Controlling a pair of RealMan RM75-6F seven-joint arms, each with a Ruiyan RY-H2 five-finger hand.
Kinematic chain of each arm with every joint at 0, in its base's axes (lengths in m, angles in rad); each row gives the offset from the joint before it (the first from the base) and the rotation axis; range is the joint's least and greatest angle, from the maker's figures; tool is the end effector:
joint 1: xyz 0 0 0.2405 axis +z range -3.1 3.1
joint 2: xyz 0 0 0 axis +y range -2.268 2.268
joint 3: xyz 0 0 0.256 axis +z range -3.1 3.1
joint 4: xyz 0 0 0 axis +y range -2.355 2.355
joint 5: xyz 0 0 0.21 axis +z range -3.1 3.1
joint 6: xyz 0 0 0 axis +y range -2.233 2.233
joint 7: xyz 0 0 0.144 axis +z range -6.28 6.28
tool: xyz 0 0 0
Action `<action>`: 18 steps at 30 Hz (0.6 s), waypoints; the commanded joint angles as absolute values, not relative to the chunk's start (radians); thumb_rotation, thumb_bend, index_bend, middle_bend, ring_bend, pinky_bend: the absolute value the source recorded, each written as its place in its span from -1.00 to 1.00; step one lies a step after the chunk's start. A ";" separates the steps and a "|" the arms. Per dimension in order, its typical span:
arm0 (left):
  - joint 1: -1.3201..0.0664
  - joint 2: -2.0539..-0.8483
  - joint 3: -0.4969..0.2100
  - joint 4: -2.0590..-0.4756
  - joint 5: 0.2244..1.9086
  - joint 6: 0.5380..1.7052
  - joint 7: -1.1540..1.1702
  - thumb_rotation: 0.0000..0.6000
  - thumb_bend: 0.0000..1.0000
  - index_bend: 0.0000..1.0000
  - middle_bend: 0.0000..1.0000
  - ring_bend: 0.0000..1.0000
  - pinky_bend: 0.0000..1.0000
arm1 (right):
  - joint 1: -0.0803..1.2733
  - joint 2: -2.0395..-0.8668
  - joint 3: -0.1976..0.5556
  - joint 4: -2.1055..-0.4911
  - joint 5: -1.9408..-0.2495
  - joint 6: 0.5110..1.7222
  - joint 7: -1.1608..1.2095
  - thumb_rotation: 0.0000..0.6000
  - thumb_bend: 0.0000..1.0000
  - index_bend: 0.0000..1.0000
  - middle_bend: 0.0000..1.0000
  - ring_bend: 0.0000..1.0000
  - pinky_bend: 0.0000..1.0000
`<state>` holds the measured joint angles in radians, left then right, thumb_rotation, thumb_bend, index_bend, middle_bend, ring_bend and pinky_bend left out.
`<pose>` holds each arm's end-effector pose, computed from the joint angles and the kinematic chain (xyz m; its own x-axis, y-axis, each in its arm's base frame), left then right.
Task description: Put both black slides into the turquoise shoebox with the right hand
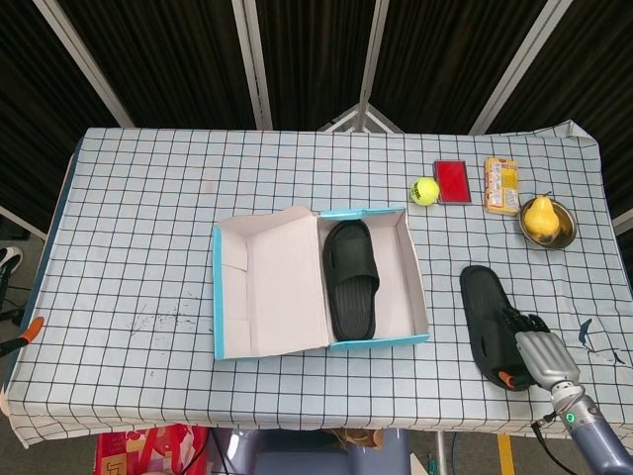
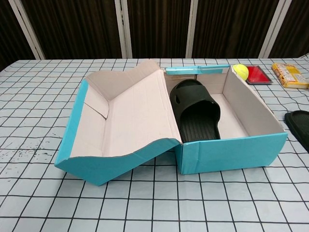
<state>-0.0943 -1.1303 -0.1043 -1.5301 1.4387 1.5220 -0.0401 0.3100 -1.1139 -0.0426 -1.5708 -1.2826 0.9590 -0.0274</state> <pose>-0.3250 0.1958 0.1805 0.4130 -0.1005 0.9052 0.9107 0.0473 -0.4102 -0.3417 -0.2149 0.1015 0.3973 -0.4950 0.7728 -0.8904 -0.0040 0.4552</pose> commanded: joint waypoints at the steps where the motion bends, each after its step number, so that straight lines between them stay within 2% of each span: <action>1: -0.094 -1.130 -0.104 -1.530 1.438 1.522 -0.040 1.00 -0.38 -1.00 -1.00 -1.00 -1.00 | 0.318 -1.129 -0.041 -1.550 -1.276 0.941 -0.034 1.00 -0.49 -0.97 -0.86 -0.82 -1.00; 13: -0.095 -1.134 -0.102 -1.537 1.439 1.519 -0.022 1.00 -0.38 -1.00 -1.00 -1.00 -1.00 | 0.321 -1.161 -0.035 -1.483 -1.299 0.938 -0.001 1.00 -0.49 -0.97 -0.86 -0.82 -1.00; 18: -0.096 -1.136 -0.103 -1.538 1.437 1.517 -0.016 1.00 -0.37 -1.00 -1.00 -1.00 -1.00 | 0.329 -1.164 -0.029 -1.469 -1.310 0.934 0.011 1.00 -0.49 -0.89 -0.69 -0.77 -1.00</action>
<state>-0.0958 -1.1363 -0.1025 -1.5383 1.4371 1.5172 -0.0156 0.3283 -1.1637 -0.0293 -1.4698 -1.3089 0.9348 0.0102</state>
